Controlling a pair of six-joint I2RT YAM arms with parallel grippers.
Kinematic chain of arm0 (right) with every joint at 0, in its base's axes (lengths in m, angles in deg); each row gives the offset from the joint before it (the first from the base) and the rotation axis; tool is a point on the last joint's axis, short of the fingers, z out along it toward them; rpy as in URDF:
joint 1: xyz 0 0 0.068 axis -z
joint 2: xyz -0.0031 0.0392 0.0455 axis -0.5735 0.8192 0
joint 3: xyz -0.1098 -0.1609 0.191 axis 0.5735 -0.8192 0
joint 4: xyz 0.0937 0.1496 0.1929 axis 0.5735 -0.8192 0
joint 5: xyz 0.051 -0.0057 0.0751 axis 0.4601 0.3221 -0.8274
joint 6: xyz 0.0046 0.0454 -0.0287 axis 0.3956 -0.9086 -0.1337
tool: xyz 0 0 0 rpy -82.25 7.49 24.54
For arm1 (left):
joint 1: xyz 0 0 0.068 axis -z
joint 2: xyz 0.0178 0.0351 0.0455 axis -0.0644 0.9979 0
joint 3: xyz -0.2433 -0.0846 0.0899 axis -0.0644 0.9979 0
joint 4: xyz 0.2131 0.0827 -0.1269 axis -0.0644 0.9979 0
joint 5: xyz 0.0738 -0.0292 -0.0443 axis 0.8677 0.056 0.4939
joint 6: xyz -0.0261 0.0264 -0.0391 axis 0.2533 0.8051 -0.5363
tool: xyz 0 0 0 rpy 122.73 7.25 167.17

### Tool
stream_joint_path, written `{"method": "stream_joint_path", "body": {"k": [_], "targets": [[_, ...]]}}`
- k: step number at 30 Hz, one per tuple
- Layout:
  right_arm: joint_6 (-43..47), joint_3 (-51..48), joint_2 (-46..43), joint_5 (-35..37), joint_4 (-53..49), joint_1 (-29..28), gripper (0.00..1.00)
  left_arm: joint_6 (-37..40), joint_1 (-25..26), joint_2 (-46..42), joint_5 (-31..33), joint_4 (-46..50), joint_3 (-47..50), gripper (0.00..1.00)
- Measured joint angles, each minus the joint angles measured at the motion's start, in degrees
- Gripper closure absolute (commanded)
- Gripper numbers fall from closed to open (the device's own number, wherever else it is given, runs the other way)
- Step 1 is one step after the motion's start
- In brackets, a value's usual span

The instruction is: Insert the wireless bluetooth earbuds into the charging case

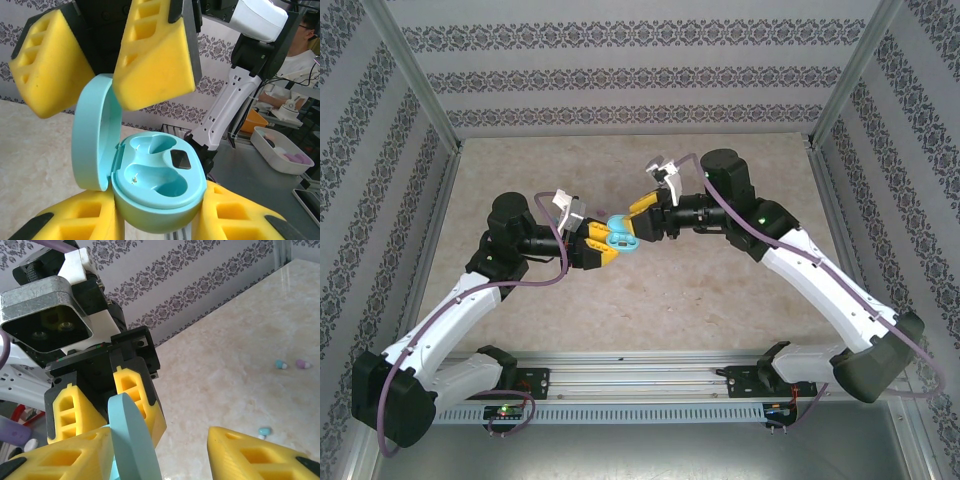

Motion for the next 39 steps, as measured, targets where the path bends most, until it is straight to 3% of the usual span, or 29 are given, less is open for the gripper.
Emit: {"method": "stream_joint_path", "body": {"k": [2, 8, 12, 15, 20, 23, 27, 39], "targets": [[-0.59, -0.22, 0.35, -0.74, 0.61, 0.0, 0.53, -0.13, 0.0, 0.0, 0.0, 0.0, 0.0, 0.9], [-0.24, -0.22, 0.94, -2.29, 0.5, -0.7, 0.8, -0.61, 0.0, 0.02, 0.13, 0.02, 0.0, 0.85], [3.91, 1.97, 1.75, 1.01, -3.26, -2.03, 0.94, -1.27, 0.0, 0.0, -0.46, 0.15, 0.0, 0.81], [6.91, 3.37, 1.95, 3.72, -5.68, -3.28, 0.99, -1.25, 0.0, -0.24, -0.68, 1.25, 0.0, 0.79], [10.8, 3.63, 1.38, 7.8, -6.8, -5.16, 1.0, -0.48, 0.0, -0.61, -0.72, 3.23, -0.02, 0.68], [13.03, 3.56, 0.74, 10.19, -6.71, -6.6, 1.0, 0.37, 0.0, -1.05, -0.31, 3.72, -0.04, 0.51], [16.46, 2.51, -1.03, 13.55, -5.64, -8.85, 1.0, 1.18, 0.0, -1.36, 0.2, 3.96, -0.11, 0.38], [22.86, 0.63, -2.56, 17.46, -3.28, -10.6, 1.0, -0.13, 0.0, -1.29, 0.2, 2.43, -0.11, 0.31]]}}
